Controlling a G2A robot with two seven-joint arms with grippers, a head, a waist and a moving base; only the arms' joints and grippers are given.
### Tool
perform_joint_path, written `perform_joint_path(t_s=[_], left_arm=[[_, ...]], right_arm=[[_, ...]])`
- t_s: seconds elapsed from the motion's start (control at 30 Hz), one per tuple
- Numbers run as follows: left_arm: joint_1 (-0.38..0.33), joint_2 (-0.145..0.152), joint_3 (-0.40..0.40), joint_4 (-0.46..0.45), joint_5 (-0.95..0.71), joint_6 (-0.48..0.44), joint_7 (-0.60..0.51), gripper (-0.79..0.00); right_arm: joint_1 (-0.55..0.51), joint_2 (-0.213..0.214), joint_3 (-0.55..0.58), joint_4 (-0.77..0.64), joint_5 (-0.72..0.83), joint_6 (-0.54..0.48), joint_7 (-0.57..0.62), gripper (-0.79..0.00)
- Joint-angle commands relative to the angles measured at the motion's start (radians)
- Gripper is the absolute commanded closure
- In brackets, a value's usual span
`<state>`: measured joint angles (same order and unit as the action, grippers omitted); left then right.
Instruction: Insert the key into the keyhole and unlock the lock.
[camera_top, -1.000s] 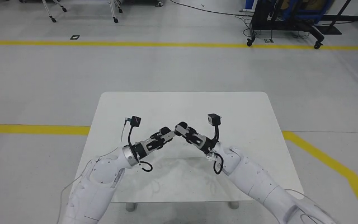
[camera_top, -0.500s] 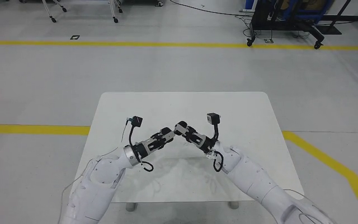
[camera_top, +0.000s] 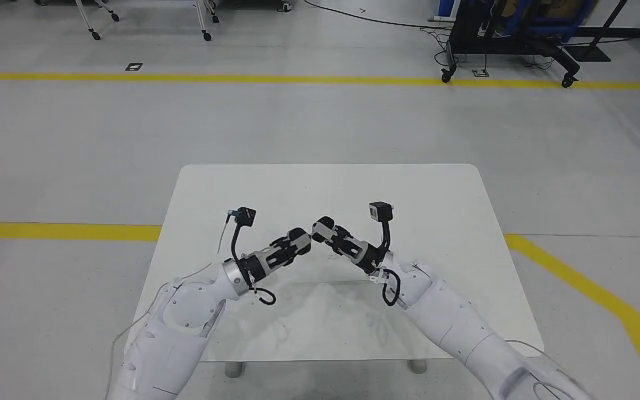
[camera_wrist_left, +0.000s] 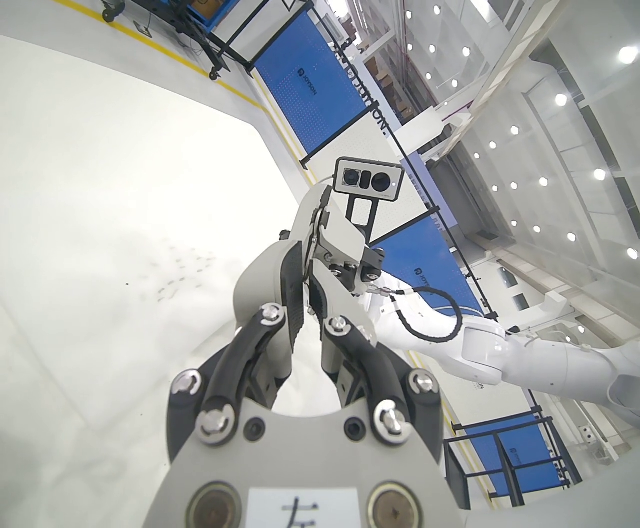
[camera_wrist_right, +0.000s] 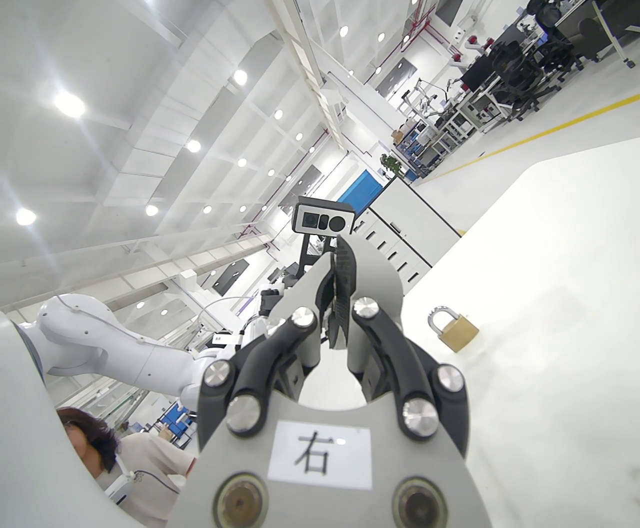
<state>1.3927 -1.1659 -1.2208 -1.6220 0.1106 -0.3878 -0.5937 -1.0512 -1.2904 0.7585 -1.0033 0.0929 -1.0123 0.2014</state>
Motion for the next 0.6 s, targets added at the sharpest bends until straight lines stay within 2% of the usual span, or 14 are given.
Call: perform_joint_path(t_s=[0.0, 0.3, 0.33, 0.37, 0.43, 0.57], left_arm=[[0.001, 0.0, -0.003, 0.0, -0.002, 0.011, 0.016, 0.0], [0.005, -0.001, -0.005, -0.003, -0.028, 0.015, 0.044, 0.0], [0.005, 0.0, -0.006, -0.001, -0.032, 0.006, 0.043, -0.16], [0.005, 0.0, -0.006, 0.0, -0.036, -0.001, 0.042, -0.246], [0.005, 0.0, -0.009, 0.004, -0.048, -0.017, 0.041, -0.314], [0.005, 0.002, -0.011, 0.01, -0.064, -0.04, 0.034, -0.354]], right_arm=[[-0.002, -0.002, 0.006, 0.001, 0.004, 0.0, 0.01, 0.0], [-0.01, -0.01, 0.033, 0.004, 0.019, 0.0, 0.059, 0.0], [-0.012, -0.011, 0.036, 0.004, 0.023, 0.0, 0.064, 0.0], [-0.013, -0.012, 0.039, 0.005, 0.025, 0.0, 0.069, 0.0], [-0.014, -0.014, 0.043, 0.003, 0.031, 0.0, 0.083, 0.0], [-0.014, -0.019, 0.05, 0.003, 0.043, 0.0, 0.11, 0.0]])
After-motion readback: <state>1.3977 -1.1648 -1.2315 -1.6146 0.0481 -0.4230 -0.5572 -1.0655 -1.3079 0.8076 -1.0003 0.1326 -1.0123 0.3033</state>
